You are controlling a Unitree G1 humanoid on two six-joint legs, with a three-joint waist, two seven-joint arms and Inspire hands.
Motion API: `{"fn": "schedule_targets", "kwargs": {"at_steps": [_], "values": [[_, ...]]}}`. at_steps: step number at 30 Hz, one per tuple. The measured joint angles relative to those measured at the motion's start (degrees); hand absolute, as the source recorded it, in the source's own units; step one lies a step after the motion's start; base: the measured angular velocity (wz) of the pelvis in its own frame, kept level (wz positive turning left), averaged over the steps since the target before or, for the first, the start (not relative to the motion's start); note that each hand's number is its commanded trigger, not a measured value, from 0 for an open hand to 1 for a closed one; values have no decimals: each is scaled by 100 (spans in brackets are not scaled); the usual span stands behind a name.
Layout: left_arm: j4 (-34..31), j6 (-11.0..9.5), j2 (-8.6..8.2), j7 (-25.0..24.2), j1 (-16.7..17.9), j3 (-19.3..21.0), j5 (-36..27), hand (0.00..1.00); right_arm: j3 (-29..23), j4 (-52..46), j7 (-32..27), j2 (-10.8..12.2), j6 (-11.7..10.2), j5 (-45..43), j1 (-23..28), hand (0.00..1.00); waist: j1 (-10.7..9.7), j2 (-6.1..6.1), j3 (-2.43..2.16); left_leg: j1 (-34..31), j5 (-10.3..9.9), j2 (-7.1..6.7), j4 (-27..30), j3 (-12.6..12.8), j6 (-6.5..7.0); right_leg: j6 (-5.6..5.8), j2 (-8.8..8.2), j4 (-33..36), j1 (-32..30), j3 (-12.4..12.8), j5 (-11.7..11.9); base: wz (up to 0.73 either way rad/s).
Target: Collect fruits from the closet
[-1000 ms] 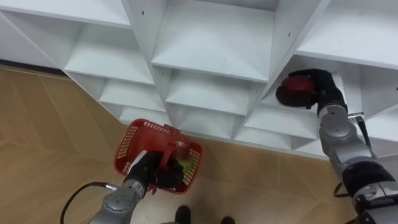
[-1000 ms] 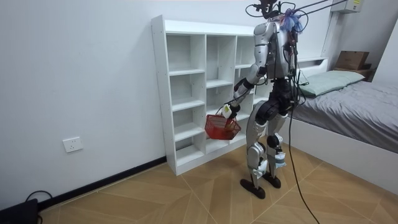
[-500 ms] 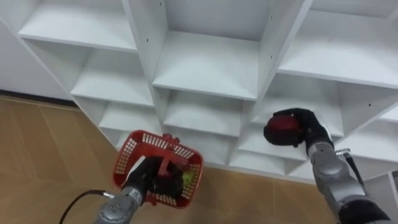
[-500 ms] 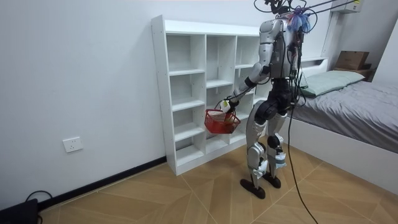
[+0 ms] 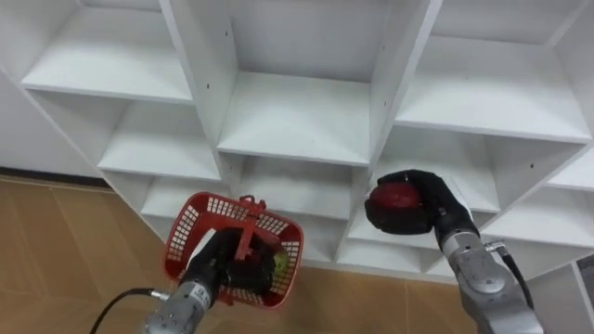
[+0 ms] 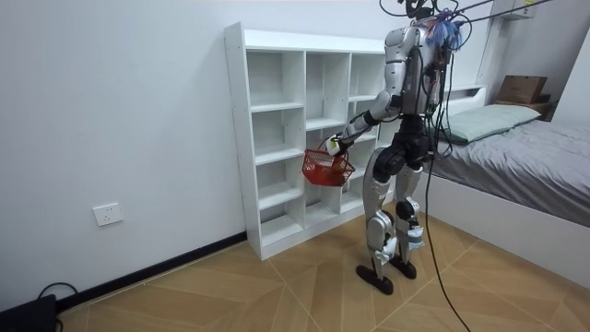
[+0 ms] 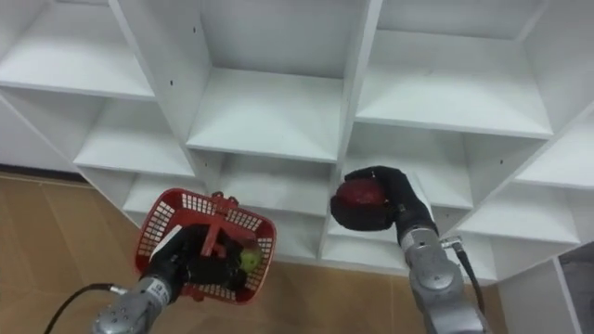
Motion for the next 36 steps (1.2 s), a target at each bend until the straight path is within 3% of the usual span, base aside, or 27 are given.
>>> {"fn": "schedule_targets", "kwargs": {"at_steps": [5, 11, 21, 36], "values": [[-47, -1, -7, 3, 44, -3, 0, 100, 143, -329, 115, 79, -7, -22, 261, 100, -138, 0, -1, 194, -6, -9, -119, 4, -7, 14, 7, -94, 168, 22, -6, -2], [-340, -10, -86, -8, 45, -52, -4, 100, 351, -503, 293, 83, -7, 9, 527, 100, -139, -7, 0, 315, -18, -10, -156, 15, -15, 20, 21, -151, 287, 61, -11, -2], [-550, -10, -79, -66, 61, -68, -9, 100, 539, -749, 358, 130, -5, 65, 543, 100, -93, -64, -1, 594, -51, 6, -207, 154, -28, 30, 52, -191, 473, 267, -20, -9], [-860, -10, -95, -309, 62, -347, -130, 100, 812, -1065, 727, 191, -3, 57, 541, 100, -116, -74, -9, 666, -82, 20, -244, 180, -34, 31, 74, -201, 554, 267, -17, -1]]}}
